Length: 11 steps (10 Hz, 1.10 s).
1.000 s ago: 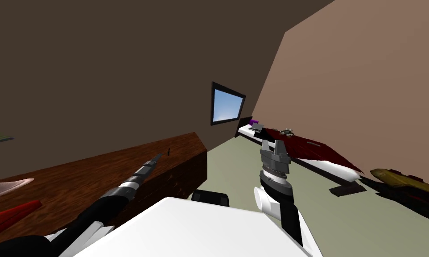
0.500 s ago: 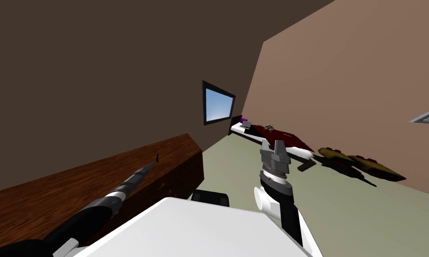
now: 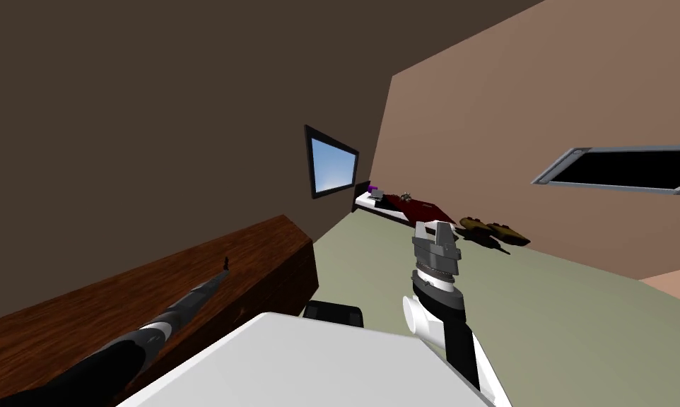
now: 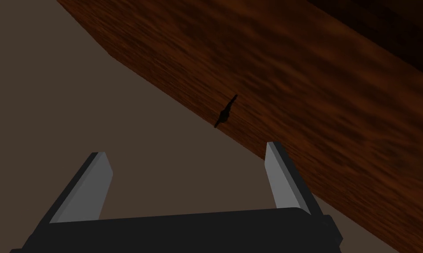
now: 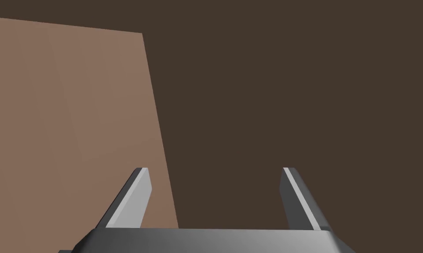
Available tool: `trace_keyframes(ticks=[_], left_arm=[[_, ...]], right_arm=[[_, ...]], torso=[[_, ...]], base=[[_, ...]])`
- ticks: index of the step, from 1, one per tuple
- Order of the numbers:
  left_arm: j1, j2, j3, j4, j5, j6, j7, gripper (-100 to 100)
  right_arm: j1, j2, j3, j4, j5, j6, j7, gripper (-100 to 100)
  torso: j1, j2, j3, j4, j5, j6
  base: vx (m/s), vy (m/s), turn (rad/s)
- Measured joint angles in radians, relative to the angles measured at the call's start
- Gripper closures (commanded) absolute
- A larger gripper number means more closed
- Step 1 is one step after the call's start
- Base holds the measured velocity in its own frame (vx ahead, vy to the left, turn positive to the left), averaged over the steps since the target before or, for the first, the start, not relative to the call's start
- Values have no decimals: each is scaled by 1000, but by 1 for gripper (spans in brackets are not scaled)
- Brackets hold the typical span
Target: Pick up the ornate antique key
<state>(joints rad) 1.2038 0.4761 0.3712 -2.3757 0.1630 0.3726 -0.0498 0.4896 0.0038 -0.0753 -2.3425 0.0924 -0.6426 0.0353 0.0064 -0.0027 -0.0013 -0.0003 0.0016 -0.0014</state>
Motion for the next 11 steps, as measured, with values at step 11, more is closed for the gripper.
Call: trace_keyframes(ticks=[11], left_arm=[[233, 136, 67, 35, 104, 243, 57, -100]], right_arm=[[0, 0, 0, 0, 0, 0, 0, 0]], torso=[[1, -1, -1, 0, 0, -1]], base=[[8, 46, -272]])
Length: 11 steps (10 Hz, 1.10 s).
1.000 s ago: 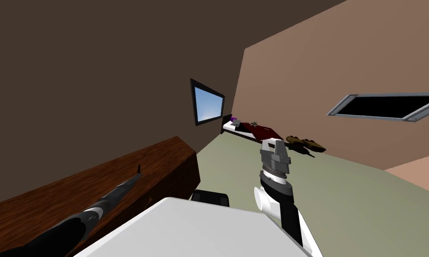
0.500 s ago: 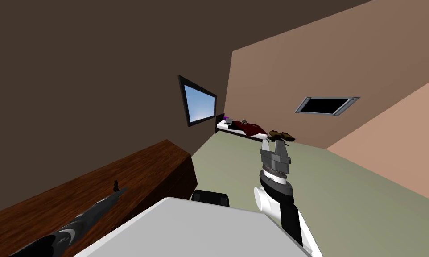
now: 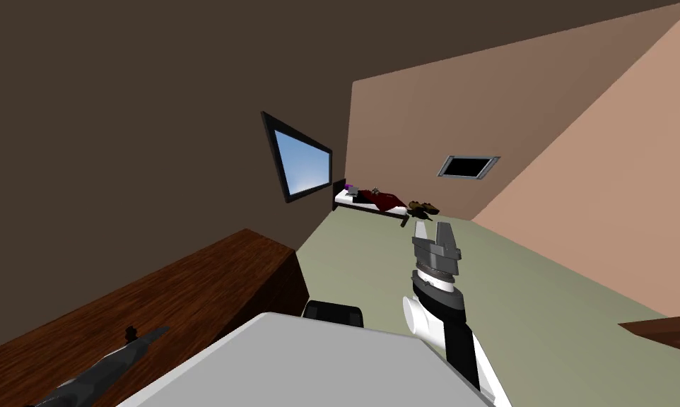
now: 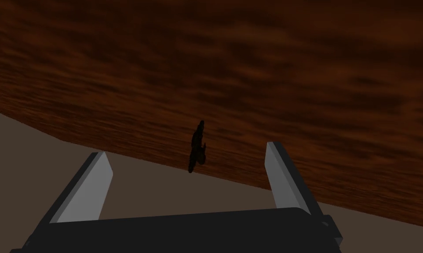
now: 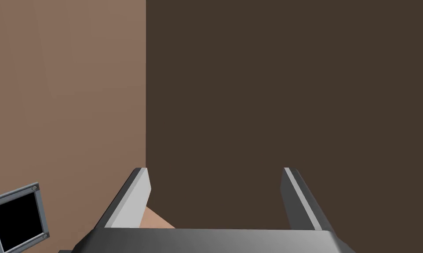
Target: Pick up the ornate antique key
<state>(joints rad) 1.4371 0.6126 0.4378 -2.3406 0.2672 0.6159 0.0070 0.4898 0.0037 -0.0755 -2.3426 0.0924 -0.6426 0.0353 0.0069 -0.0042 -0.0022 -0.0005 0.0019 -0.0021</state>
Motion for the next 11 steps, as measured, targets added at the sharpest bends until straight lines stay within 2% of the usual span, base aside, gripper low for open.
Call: trace_keyframes(ticks=[3, 6, 8, 9, 10, 11], left_arm=[[52, 43, 10, 8, 29, 80, 20, -100], [125, 76, 19, 30, 63, 116, 35, -100], [147, 101, 22, 41, 82, 147, 45, -100], [147, 103, 22, 42, 83, 151, 46, 0], [147, 102, 22, 42, 83, 151, 46, -100], [135, 99, 15, 61, 80, 143, 43, -100]], right_arm=[[0, 0, 0, 0, 0, 0, 0, 0], [0, 0, 0, 0, 0, 0, 0, 0], [0, 0, 0, 0, 0, 0, 0, 0], [0, 0, 0, 0, 0, 0, 0, 0], [0, 0, 0, 0, 0, 0, 0, 0], [0, 0, 0, 0, 0, 0, 0, 0]], torso=[[2, -1, -1, 0, 0, 1], [1, -1, -1, 0, 0, 0], [0, -2, -1, 0, 0, 0], [-2, -1, -1, 0, 0, -1], [-3, -1, -1, 0, -1, -1], [-4, -1, 0, 0, -1, -1]], base=[[18, 72, -317], [10, 64, -207], [9, 40, -116], [1, 6, 6], [-5, 4, -37], [-10, 4, -46]])
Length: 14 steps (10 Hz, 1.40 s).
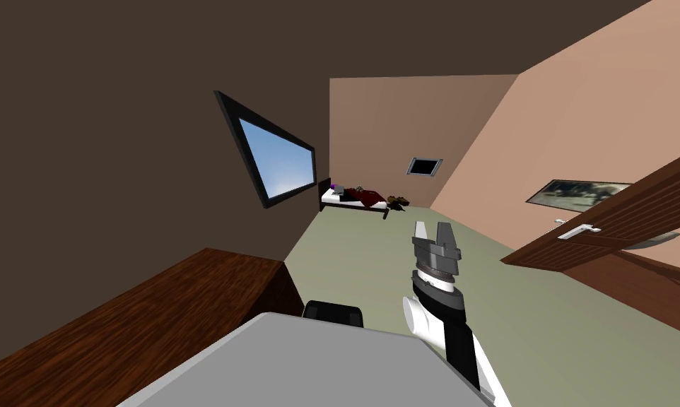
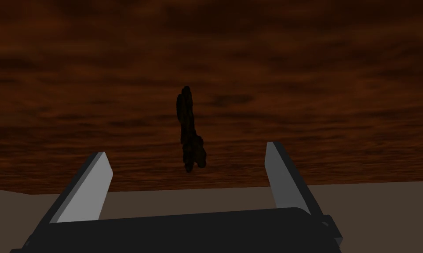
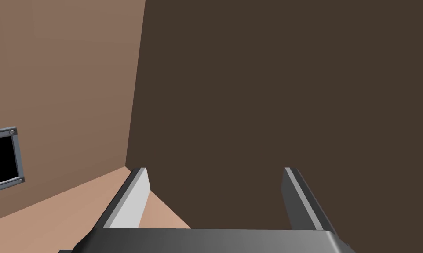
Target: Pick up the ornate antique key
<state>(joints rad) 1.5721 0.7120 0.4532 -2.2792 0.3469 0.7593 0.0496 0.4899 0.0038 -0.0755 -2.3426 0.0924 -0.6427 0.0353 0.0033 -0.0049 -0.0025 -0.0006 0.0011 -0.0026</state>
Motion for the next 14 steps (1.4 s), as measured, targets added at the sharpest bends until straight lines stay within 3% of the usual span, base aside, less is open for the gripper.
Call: trace_keyframes(ticks=[3, 4, 8, 9, 10, 13, 14], left_arm=[[-45, -11, -27, 57, -16, -20, -12, -100], [-47, -11, -28, 59, -17, -22, -13, 100], [-46, -11, -27, 57, -17, -23, -14, 100], [-46, -11, -27, 57, -16, -23, -14, 0], [-46, -11, -27, 57, -16, -23, -14, 100], [-5, -3, -6, 2, -6, 0, -1, 100], [-4, -3, -5, 0, -6, 2, 0, 0]], right_arm=[[0, 0, 0, 0, 0, 0, 0, 0], [0, 0, 0, 0, 0, 0, 0, 0], [0, 0, 0, 0, 0, 0, 0, 0], [0, 0, 0, 0, 0, 0, 0, 0], [0, 0, 0, 0, 0, 0, 0, 0], [0, 0, 0, 0, 0, 0, 0, 0], [0, 0, 0, 0, 0, 0, 0, 0]], torso=[[0, 0, 0, 0, 0, 0], [0, 0, 0, 0, 0, 0], [1, -2, -1, 0, 2, 0], [1, -3, -1, 0, 2, 0], [1, -3, -1, 0, 2, 0], [0, -3, -2, 0, 2, 0], [1, -3, -2, 0, 2, 0]], base=[[-6, 3, -18], [0, 0, 0], [0, 0, 0], [0, 0, 0], [11, -4, 49], [9, -4, 23], [0, 0, 0]])
